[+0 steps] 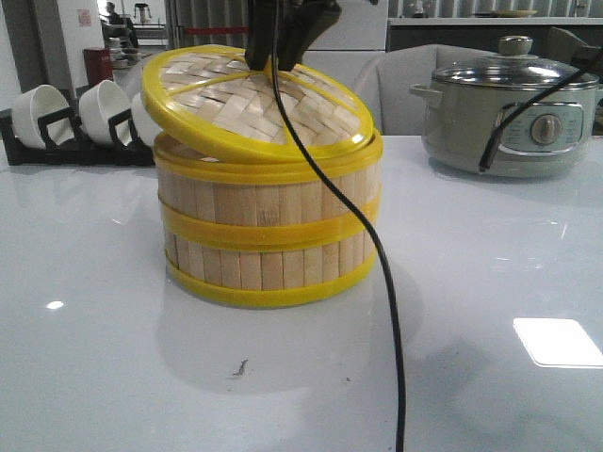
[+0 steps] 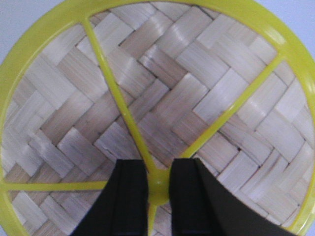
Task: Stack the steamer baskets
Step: 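Carry the lid over the stacked baskets with the right gripper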
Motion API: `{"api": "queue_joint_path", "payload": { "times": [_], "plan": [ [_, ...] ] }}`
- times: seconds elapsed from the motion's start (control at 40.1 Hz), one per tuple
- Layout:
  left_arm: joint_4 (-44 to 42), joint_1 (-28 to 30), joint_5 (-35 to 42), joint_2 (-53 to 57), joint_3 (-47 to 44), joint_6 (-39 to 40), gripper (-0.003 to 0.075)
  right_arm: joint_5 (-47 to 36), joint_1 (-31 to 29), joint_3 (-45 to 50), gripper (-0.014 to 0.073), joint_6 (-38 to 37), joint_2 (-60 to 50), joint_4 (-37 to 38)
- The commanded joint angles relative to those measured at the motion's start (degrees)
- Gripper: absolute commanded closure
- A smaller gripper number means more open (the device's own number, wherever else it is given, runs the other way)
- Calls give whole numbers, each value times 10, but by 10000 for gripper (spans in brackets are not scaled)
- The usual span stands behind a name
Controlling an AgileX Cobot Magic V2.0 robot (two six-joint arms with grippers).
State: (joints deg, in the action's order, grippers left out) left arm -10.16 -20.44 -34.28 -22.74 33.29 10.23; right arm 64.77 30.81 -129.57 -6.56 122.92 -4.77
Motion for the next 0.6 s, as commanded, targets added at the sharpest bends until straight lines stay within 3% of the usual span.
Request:
{"api": "queue_joint_path", "payload": {
  "times": [0.0, 0.574],
  "plan": [
    [-1, -1, 44, -4, 15, 4, 634, 3, -3, -19, 571, 2, -43, 5],
    [-1, -1, 44, -4, 15, 4, 634, -39, -16, -19, 571, 2, -43, 5]
  ]
}}
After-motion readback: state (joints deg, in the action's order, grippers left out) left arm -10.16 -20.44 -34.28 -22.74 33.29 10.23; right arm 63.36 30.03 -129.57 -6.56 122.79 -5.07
